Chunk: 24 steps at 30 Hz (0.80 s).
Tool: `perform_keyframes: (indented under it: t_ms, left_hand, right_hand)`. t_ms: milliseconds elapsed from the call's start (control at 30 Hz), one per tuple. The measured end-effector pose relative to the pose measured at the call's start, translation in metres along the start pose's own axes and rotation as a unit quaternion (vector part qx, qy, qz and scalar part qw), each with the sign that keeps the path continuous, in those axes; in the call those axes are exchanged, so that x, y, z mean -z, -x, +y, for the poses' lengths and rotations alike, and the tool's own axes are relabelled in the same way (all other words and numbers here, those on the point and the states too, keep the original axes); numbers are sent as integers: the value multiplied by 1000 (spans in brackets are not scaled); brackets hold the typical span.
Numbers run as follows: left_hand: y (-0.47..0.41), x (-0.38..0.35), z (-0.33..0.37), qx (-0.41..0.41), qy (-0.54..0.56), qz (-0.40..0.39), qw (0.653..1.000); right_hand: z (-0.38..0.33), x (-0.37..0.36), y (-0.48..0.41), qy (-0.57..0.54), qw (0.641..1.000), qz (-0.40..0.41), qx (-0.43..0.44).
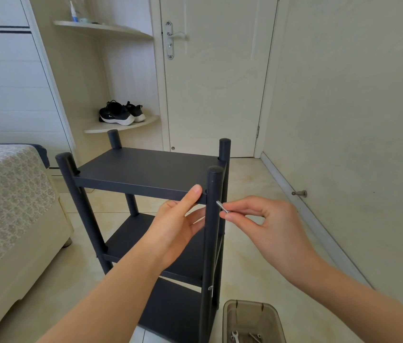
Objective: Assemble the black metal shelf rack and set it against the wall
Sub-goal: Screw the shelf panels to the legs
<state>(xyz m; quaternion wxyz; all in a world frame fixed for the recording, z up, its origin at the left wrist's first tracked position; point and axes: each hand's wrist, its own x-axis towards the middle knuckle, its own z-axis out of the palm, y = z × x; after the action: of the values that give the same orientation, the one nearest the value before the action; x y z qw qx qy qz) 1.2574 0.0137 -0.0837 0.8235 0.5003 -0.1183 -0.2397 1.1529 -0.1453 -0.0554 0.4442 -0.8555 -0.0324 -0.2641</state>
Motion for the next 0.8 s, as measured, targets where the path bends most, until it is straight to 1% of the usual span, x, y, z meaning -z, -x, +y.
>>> perform_keyframes:
  t_ms: [267, 467, 633, 800]
  left_hand:
    - [3, 0, 1, -5, -25, -3, 1000]
    - [0, -1, -9, 8, 21, 55, 998]
    - [2, 2, -15, 29, 10, 25, 999]
    - [2, 5, -12, 18, 16, 33, 999]
  right_hand:
    - [-1, -3, -1, -17, 1000, 7, 1]
    - [0, -8, -4, -44, 999, 6, -17]
    - [2, -6, -6, -43, 999, 7, -16]
    - [2, -9, -5, -38, 999, 2, -12]
